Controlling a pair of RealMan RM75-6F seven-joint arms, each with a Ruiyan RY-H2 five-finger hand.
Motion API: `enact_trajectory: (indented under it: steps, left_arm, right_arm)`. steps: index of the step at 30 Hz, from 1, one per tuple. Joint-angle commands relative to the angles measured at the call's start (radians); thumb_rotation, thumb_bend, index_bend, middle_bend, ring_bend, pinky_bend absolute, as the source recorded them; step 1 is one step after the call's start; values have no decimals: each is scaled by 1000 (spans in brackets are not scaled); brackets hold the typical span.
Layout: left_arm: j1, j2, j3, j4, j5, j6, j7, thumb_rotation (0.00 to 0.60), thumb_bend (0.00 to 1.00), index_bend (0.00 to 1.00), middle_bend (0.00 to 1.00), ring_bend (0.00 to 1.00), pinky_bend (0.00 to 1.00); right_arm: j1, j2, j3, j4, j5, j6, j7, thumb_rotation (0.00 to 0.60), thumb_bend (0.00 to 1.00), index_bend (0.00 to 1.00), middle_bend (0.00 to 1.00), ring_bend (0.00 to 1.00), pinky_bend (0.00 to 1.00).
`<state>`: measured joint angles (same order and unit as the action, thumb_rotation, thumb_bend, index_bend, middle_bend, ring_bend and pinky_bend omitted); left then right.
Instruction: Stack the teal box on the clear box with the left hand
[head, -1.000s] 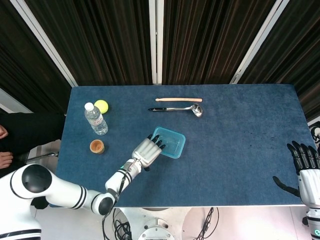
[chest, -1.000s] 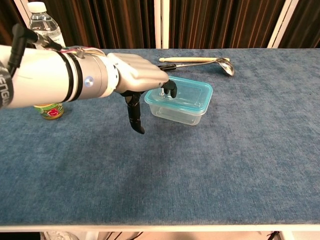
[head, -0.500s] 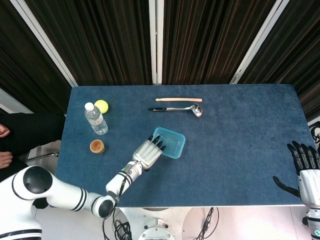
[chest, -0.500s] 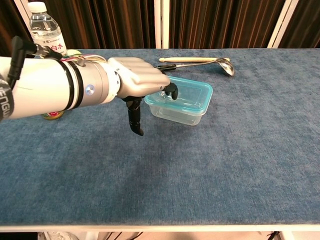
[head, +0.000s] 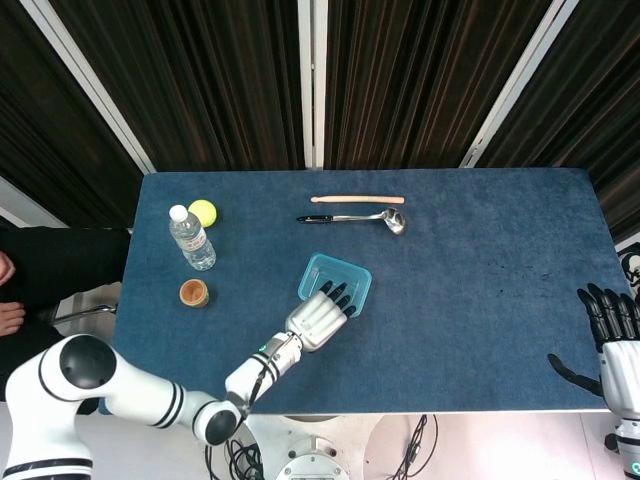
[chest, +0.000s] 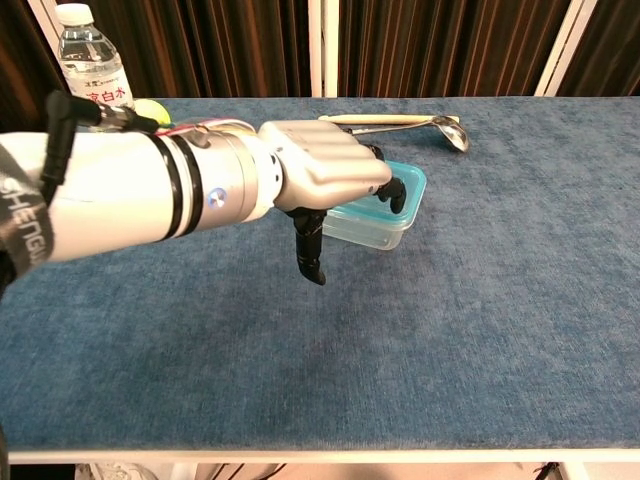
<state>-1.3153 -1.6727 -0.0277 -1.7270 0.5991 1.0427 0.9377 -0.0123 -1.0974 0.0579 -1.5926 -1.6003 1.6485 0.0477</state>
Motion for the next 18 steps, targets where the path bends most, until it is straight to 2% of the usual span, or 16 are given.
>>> enact_trajectory:
  steps: [1,18]
  left_arm:
    - [-1,-10,-5,12,-18,-7,11,562,27,195,153,26,146]
    - [19,-49,6,51,-17,-12,33,565,27,194,153,25,147]
  right_arm:
    - [0,-1,0,3,2,-2,3,600,89,0,50,0,0]
    - [5,-7,3,15,9,-12,14,600,89,0,50,0,0]
